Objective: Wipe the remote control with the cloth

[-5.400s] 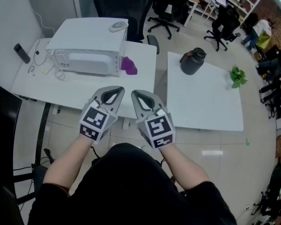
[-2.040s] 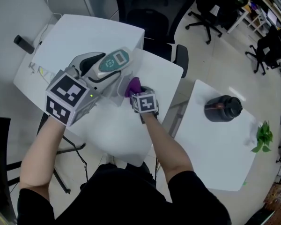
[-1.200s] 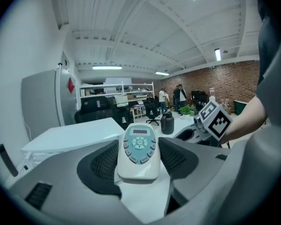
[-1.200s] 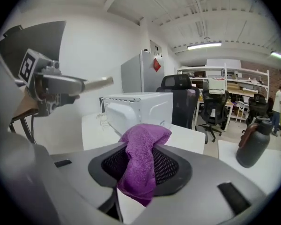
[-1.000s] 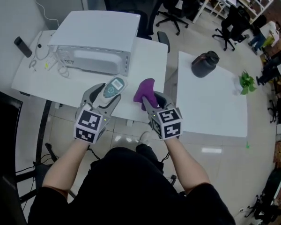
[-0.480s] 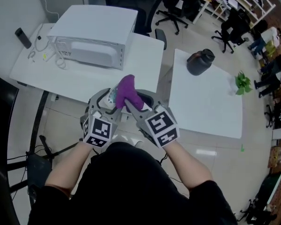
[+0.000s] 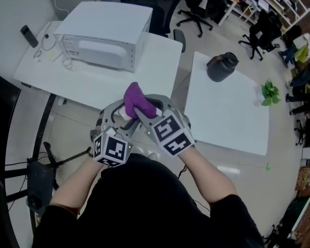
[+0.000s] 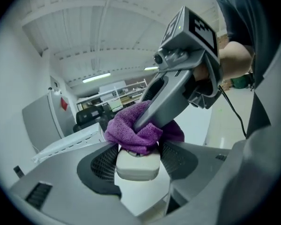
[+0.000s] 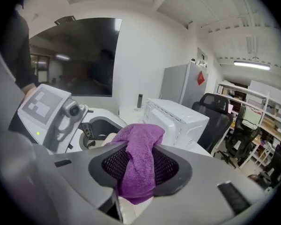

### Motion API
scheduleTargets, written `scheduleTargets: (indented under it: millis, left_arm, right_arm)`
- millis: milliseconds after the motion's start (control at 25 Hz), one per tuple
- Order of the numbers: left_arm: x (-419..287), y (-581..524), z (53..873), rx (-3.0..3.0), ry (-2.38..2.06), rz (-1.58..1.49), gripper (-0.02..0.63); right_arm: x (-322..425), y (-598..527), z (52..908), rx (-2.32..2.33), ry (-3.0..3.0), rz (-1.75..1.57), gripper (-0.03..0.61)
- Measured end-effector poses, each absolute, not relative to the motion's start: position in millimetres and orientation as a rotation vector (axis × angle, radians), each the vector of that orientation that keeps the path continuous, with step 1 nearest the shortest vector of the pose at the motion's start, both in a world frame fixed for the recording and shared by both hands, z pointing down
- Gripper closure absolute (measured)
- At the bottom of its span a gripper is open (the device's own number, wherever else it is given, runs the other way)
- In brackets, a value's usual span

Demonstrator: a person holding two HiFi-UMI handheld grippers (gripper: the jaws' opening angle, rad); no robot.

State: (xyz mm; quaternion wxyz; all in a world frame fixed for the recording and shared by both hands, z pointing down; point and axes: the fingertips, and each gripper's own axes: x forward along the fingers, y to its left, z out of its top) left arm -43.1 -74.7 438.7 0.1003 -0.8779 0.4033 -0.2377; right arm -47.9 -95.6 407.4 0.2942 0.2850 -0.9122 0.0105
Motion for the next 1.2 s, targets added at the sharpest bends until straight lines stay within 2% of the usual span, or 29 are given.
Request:
scheduleTargets:
  millis: [320,480,680,1080,1200]
  left_arm:
    - [-40,-69,437,-2.614,1.208,-0.668,0.356]
    - [-40,-72,440,-2.607,1.214,-0.683,0.356]
    - [-33,-67,428,-2.578,1.172,-0.655,0.357]
    - [-37,-55,415,-2.624,1.189,-0.566,0.357]
    - [-47,-66,415,-2.848,1.286,-0.399,0.357]
  right_arm:
    - [0,-122,394,0.935,-2.427,0.089,0.431]
    - [-29,-92,374,0.779,-2.569,0.146,0.431]
    - [-56,-63,388,0.596,-2.567,0.184,0.43]
    - [1,-115,385,0.867,-2.498,0.184,0.431]
    - [7,-118,359,0.979,-2.575,0.113,0.43]
